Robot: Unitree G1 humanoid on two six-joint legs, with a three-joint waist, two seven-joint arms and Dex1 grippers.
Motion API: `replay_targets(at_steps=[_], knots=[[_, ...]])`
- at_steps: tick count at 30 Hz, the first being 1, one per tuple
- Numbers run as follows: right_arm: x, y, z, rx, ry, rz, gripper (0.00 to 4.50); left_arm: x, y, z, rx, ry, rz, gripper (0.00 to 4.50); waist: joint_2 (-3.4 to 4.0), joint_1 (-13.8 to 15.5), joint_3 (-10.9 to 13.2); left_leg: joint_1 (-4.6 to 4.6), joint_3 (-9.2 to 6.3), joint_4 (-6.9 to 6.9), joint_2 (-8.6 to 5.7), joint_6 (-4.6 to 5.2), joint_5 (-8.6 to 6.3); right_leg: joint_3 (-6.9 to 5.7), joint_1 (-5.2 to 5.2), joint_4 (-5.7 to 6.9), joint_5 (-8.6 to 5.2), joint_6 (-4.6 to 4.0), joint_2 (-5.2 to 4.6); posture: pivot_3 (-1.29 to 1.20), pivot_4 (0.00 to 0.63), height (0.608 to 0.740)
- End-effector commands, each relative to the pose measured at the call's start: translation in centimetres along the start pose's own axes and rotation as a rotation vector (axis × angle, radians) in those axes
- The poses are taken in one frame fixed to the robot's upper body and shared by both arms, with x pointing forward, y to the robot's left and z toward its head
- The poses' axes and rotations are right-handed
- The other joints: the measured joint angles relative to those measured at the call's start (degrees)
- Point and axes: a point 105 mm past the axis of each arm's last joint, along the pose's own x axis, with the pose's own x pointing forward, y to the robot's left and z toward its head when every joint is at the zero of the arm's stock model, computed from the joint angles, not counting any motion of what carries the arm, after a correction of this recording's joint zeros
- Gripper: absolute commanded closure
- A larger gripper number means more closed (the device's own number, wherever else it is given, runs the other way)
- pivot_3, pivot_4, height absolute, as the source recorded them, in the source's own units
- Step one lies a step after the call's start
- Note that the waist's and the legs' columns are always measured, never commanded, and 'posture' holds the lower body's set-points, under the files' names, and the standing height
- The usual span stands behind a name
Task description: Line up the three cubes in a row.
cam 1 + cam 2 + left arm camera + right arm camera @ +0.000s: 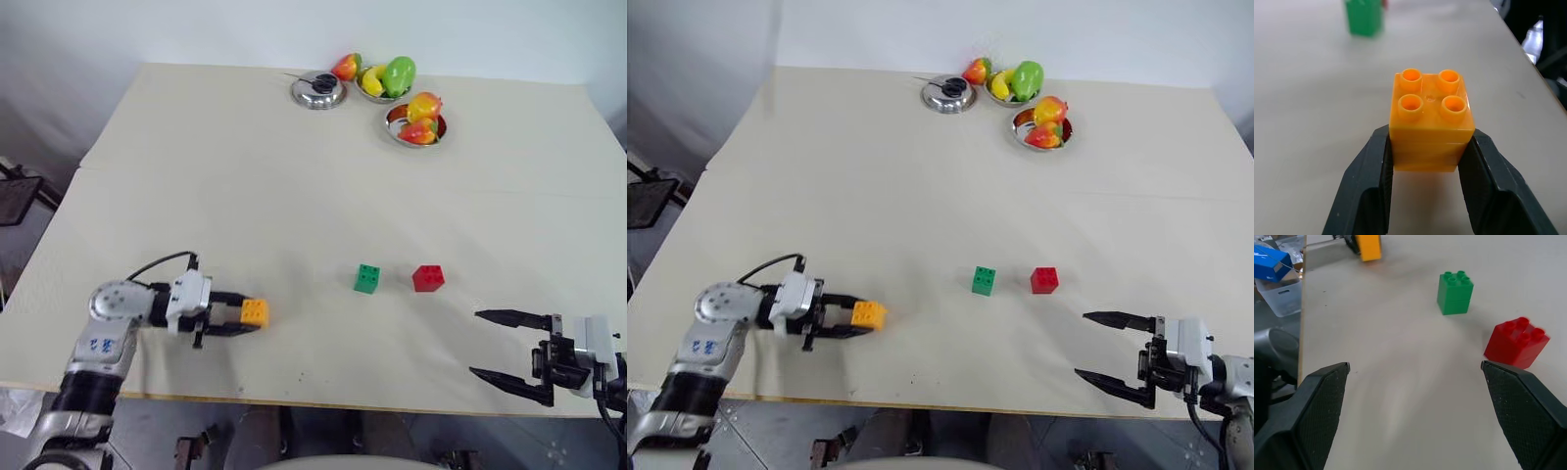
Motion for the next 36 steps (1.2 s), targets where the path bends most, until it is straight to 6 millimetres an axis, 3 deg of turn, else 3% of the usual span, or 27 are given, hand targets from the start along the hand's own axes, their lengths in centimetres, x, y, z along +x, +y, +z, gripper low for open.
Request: replay_targets(at_steps=[1,7,13,19,27,31,35,36], knots=[[-1.3,-0.6,0.4,-0.034,0.003,-0.065,0.0,2.6,2.1,0.4,0.042,0.008,-0.066,3.01,-0.01,0.64,0.0,0.0,0.01,0.0,-0.03,0.02,0.01,0.01,0.01,0.01,0.02,0.04,0.01,0.0,0.15,0.74],[-1.4,-0.7,0.6,-0.04,-0.002,-0.087,0.0,6.6,5.6,0.7,0.049,0.017,-0.125,3.01,-0.05,0.5,0.02,-0.13,0.07,0.11,-0.49,0.19,0.06,0.04,0.01,-0.04,0.14,0.26,-0.04,0.0,0.15,0.74],[-1.1,0.1,0.8,-0.036,-0.018,-0.111,0.0,8.9,7.0,0.6,0.039,0.046,-0.157,3.01,-0.11,0.41,0.06,-0.17,0.1,0.1,-0.51,0.2,0.07,0.03,-0.02,-0.13,0.16,0.31,-0.01,0.0,0.15,0.74],[-1.1,0.6,0.8,-0.027,-0.02,-0.137,0.0,9.5,7.5,0.3,0.039,0.074,-0.162,3.01,-0.14,0.54,0.08,-0.19,0.05,0.12,-0.49,0.3,0.11,0.02,-0.01,-0.2,0.21,0.39,-0.2,0.0,0.15,0.74],[-1.1,0.8,0.7,-0.023,-0.016,-0.151,0.0,8.9,7.9,0.2,0.017,0.097,-0.152,3.01,-0.14,0.41,0.08,-0.17,0.04,0.12,-0.48,0.39,0.17,0.06,0.0,-0.26,0.26,0.49,-0.3,0.0,0.15,0.74],[-1.0,0.7,0.6,-0.024,-0.019,-0.156,0.0,8.4,7.9,0.5,0.022,0.075,-0.155,1.7,-0.14,0.4,0.08,-0.18,0.04,0.12,-0.47,0.39,0.17,0.06,-0.02,-0.24,0.26,0.49,-0.29,0.0,0.15,0.74],[-1.2,0.4,0.7,-0.032,-0.021,-0.162,0.0,5.4,7.6,1.8,0.109,0.015,-0.171,0.47,-0.14,0.06,0.08,-0.2,0.05,0.11,-0.44,0.39,0.17,0.06,-0.03,-0.17,0.26,0.49,-0.28,0.0,0.15,0.74],[-1.3,0.3,0.7,-0.034,-0.018,-0.163,0.0,4.4,7.4,1.8,0.12,0.02,-0.172,0.47,-0.14,-0.02,0.08,-0.21,0.05,0.08,-0.42,0.38,0.17,0.06,-0.04,-0.14,0.26,0.49,-0.26,0.0,0.15,0.74]])
